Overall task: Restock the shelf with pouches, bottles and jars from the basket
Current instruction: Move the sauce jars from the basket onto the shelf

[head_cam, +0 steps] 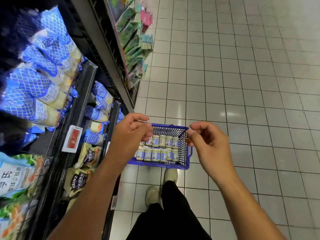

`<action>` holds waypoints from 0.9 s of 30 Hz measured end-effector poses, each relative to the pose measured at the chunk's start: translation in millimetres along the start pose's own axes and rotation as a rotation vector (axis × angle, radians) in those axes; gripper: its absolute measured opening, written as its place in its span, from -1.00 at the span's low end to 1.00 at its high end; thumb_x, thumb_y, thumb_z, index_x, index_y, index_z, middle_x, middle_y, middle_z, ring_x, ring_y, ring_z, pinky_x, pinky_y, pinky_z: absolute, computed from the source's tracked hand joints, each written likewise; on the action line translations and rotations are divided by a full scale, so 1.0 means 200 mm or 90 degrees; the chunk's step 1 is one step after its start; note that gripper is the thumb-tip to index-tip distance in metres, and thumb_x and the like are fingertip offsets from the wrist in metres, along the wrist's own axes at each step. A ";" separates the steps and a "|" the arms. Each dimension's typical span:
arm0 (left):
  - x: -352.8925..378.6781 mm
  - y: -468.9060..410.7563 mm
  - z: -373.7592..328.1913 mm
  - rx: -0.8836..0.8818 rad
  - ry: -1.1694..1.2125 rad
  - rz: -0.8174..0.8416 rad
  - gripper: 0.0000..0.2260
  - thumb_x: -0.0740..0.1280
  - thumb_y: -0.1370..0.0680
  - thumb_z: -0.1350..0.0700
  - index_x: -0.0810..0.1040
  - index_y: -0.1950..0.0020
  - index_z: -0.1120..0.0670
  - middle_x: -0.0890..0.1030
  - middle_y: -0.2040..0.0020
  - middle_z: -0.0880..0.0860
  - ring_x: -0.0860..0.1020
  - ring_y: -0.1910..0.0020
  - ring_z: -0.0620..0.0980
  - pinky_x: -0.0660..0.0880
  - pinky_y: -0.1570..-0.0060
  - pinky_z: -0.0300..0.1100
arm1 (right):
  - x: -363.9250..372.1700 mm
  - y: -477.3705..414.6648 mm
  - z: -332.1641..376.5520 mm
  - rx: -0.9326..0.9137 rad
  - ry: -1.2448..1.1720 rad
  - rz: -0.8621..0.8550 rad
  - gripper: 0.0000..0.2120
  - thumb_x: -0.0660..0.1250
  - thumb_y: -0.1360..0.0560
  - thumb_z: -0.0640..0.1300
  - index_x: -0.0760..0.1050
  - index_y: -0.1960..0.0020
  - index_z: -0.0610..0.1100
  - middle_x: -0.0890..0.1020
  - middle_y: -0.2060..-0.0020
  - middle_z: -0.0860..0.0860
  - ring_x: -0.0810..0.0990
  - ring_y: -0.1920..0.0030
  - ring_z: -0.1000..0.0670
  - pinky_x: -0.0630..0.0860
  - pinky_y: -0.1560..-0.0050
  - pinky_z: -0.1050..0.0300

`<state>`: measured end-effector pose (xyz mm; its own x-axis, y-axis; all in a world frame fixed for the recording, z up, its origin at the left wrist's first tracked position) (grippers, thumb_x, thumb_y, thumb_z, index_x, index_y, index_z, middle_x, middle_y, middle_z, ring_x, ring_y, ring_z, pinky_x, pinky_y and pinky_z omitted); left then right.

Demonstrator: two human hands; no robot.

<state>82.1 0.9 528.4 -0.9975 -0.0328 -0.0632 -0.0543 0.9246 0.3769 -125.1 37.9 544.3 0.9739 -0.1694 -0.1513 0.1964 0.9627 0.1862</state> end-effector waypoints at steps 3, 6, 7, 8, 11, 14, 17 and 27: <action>0.01 -0.14 0.06 -0.025 -0.005 -0.005 -0.90 0.34 -0.58 0.29 0.55 -0.03 0.11 0.69 0.25 0.02 0.64 0.26 -0.04 0.64 0.15 -0.13 | -0.02 -0.14 -0.10 0.034 0.013 0.005 -0.89 0.37 -0.56 -0.27 0.58 0.06 -0.07 0.66 0.30 0.11 0.62 0.26 0.14 0.57 0.19 0.29; 0.03 -0.30 0.16 -0.057 -0.020 -0.022 -0.89 0.35 -0.56 0.28 0.55 0.00 0.08 0.69 0.26 0.01 0.64 0.27 -0.05 0.65 0.16 -0.12 | -0.04 -0.26 -0.23 0.070 0.027 0.024 -0.90 0.35 -0.57 -0.26 0.56 0.07 -0.10 0.64 0.33 0.13 0.60 0.29 0.16 0.55 0.23 0.30; 0.04 -0.35 0.20 -0.071 -0.023 -0.032 -0.88 0.36 -0.55 0.27 0.56 0.02 0.06 0.69 0.27 0.00 0.64 0.28 -0.07 0.65 0.17 -0.13 | -0.04 -0.30 -0.28 0.085 0.031 0.033 -0.90 0.35 -0.58 -0.27 0.56 0.07 -0.10 0.64 0.34 0.15 0.59 0.30 0.18 0.54 0.25 0.30; 0.05 -0.40 0.25 -0.089 -0.021 -0.041 -0.88 0.36 -0.54 0.26 0.56 0.04 0.03 0.69 0.28 0.00 0.63 0.30 -0.08 0.65 0.19 -0.14 | -0.04 -0.33 -0.33 0.098 0.034 0.040 -0.90 0.34 -0.58 -0.28 0.56 0.07 -0.11 0.63 0.35 0.17 0.59 0.31 0.20 0.53 0.26 0.31; 0.09 -0.52 0.43 -0.146 -0.003 -0.067 -0.90 0.40 -0.44 0.15 0.57 0.08 0.01 0.69 0.30 -0.01 0.62 0.35 -0.11 0.61 0.28 -0.18 | -0.04 -0.42 -0.53 0.137 0.066 0.064 -0.92 0.33 -0.59 -0.26 0.56 0.05 -0.13 0.65 0.26 0.12 0.61 0.26 0.20 0.56 0.23 0.30; 0.11 -0.63 0.64 -0.186 0.000 -0.083 -0.93 0.38 -0.50 0.17 0.58 0.08 0.01 0.69 0.32 -0.01 0.63 0.38 -0.12 0.59 0.34 -0.23 | -0.02 -0.49 -0.74 0.184 0.106 0.075 -0.94 0.33 -0.60 -0.24 0.57 0.03 -0.13 0.67 0.15 0.01 0.65 0.18 0.13 0.62 0.16 0.22; 0.12 -0.72 0.87 -0.234 -0.027 -0.077 -0.92 0.36 -0.55 0.18 0.57 0.07 -0.01 0.69 0.32 -0.02 0.63 0.38 -0.12 0.61 0.34 -0.22 | 0.00 -0.56 -0.97 0.246 0.124 0.083 -0.94 0.33 -0.60 -0.19 0.55 0.05 -0.11 0.68 0.09 -0.01 0.69 0.09 0.08 0.66 0.09 0.15; 0.24 -1.04 1.82 -0.402 -0.129 -0.017 -0.94 0.33 -0.59 0.17 0.55 0.07 0.04 0.65 0.28 0.04 0.58 0.42 -0.09 0.59 0.34 -0.19 | 0.17 -0.75 -1.85 0.351 0.216 0.118 -0.92 0.34 -0.59 -0.19 0.52 0.09 -0.16 0.67 0.12 -0.15 0.64 0.09 -0.16 0.59 0.00 -0.05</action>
<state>61.6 -54.3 110.6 -0.9703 0.0773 -0.2293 -0.1566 0.5218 0.8385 -164.1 -34.1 152.2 0.9249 0.1507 -0.3490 0.1467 0.7054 0.6934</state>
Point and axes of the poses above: each hand's wrist, its own y-axis away from the middle knuckle, its own x-axis out of the palm, z = x × y, the point moved 2 cm from there along -y, towards the middle knuckle
